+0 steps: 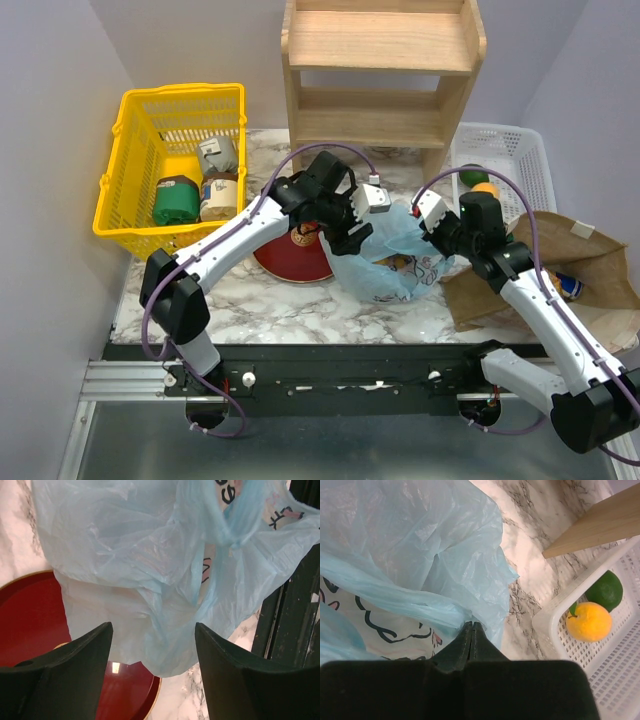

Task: Untie the knot of the grocery bags and take out the mixed food

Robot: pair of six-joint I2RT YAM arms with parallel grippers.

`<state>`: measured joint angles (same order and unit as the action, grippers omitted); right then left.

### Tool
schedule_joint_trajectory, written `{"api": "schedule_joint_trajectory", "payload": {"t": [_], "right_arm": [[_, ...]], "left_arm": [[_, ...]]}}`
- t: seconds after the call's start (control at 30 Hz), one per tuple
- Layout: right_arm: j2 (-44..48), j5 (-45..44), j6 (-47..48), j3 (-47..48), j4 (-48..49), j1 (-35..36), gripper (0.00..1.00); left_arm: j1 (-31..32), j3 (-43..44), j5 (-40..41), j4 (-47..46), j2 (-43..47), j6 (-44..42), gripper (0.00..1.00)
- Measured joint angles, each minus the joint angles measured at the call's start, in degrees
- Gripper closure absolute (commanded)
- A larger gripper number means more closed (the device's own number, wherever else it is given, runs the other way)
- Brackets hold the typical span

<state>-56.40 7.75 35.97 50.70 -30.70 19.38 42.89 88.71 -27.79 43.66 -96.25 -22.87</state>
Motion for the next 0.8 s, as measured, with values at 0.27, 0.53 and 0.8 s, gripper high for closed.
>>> {"api": "schedule_joint_trajectory", "payload": {"t": [0.27,0.53,0.8], "right_arm": [[-0.09,0.02,-2.62,-1.77,2.19,-1.07,0.96],[-0.68,0.0,-3.48,-1.81,3.96,-1.66,0.96],[-0.7,0.02,-4.94,-1.81,4.37,-2.29,0.96]], "left_arm": [[0.72,4.11,-3.98,-3.23,1.44,-0.04,0.02],[1.92,13.11,-11.82,-2.69,-2.56,0.26,0.02],[3.45,9.16,-6.43,-12.17,-6.97,10.73,0.17]]}}
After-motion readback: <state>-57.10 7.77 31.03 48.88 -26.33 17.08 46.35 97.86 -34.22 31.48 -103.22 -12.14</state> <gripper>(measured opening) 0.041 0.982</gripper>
